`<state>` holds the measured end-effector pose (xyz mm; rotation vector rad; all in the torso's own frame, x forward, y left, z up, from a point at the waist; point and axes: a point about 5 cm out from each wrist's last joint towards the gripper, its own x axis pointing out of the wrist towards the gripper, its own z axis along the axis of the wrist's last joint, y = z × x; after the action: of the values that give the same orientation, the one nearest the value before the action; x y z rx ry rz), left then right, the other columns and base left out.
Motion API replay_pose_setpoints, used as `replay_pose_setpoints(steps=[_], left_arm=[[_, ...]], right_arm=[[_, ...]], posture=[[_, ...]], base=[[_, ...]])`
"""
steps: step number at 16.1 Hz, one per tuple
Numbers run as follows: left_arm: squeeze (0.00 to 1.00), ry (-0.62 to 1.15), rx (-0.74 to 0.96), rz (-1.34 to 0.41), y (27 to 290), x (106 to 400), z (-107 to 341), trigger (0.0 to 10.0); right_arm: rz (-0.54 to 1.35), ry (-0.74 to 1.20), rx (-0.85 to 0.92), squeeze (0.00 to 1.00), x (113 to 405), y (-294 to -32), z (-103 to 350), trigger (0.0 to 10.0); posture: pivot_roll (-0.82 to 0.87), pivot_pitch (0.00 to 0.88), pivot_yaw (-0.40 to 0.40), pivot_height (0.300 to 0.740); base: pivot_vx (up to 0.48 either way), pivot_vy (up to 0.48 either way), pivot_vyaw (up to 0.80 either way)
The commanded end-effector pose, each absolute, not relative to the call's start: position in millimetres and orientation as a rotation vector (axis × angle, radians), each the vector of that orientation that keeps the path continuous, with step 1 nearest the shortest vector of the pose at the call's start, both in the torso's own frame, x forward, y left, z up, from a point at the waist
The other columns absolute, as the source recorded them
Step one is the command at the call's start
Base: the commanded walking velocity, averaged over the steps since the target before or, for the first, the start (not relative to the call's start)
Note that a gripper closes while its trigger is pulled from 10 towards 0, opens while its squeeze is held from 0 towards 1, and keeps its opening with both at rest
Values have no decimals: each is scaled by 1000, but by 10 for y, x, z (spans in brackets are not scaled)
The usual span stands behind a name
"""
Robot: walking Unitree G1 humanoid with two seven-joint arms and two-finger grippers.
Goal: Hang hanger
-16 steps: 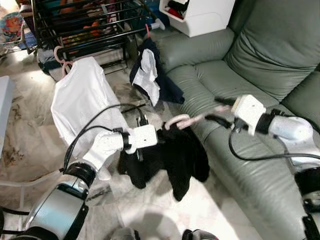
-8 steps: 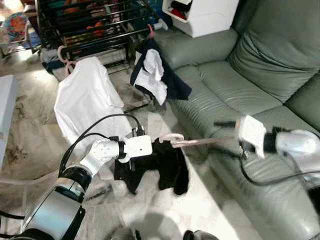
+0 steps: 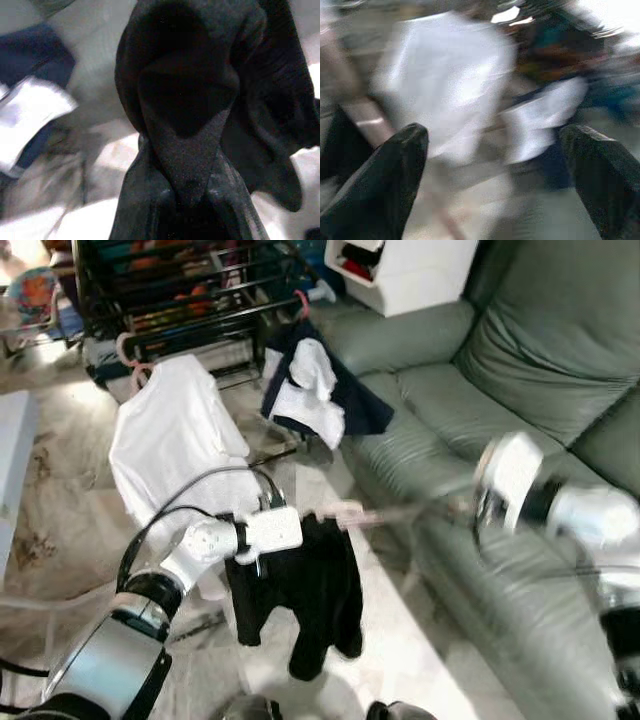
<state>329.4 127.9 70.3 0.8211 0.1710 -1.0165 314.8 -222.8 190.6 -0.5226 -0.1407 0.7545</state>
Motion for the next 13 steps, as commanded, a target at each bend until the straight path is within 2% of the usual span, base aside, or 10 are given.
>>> replay_pose_setpoints(steps=[1,2,3,5,7,9,10,11,13], left_arm=[[0,195,759,-870,1415,3401,770,0],[0,211,721,-829,1441,3412,757,0],[0,232,595,-693,1492,3472,774,0],[0,223,446,-559,1508,3556,846,0],[0,193,342,-502,1484,3613,929,0],[0,110,269,-573,1339,3650,1080,0],[0,-5,276,-711,1170,3639,1262,0],[0,-33,283,-749,1131,3628,1307,0],[0,-105,368,-886,1016,3563,1408,0]], right_arm=[[551,-234,-522,1000,3204,-2344,2061,10000],[487,-256,-532,1000,3207,-2368,2088,10000],[319,-268,-541,1000,3204,-2454,2068,10000],[176,-268,-501,1000,3184,-2517,1972,10000],[116,-213,-432,1000,3148,-2500,1779,10000],[86,-108,-306,816,3143,-2421,1513,10000],[62,42,-161,737,3171,-2362,1269,10000],[72,82,-145,733,3174,-2336,1209,10000],[128,180,-147,612,3173,-2240,1035,10000]], posture=[[-115,20,76,740],[-115,20,76,740],[-116,19,81,740],[-114,19,81,740],[-108,24,80,740],[-105,27,81,740],[-88,40,93,740],[-85,41,97,740],[-78,40,102,740]], base=[[0,0,0],[0,0,0],[0,0,0],[0,0,0],[0,0,0],[0,0,0],[0,0,0],[0,0,0],[0,0,0]])
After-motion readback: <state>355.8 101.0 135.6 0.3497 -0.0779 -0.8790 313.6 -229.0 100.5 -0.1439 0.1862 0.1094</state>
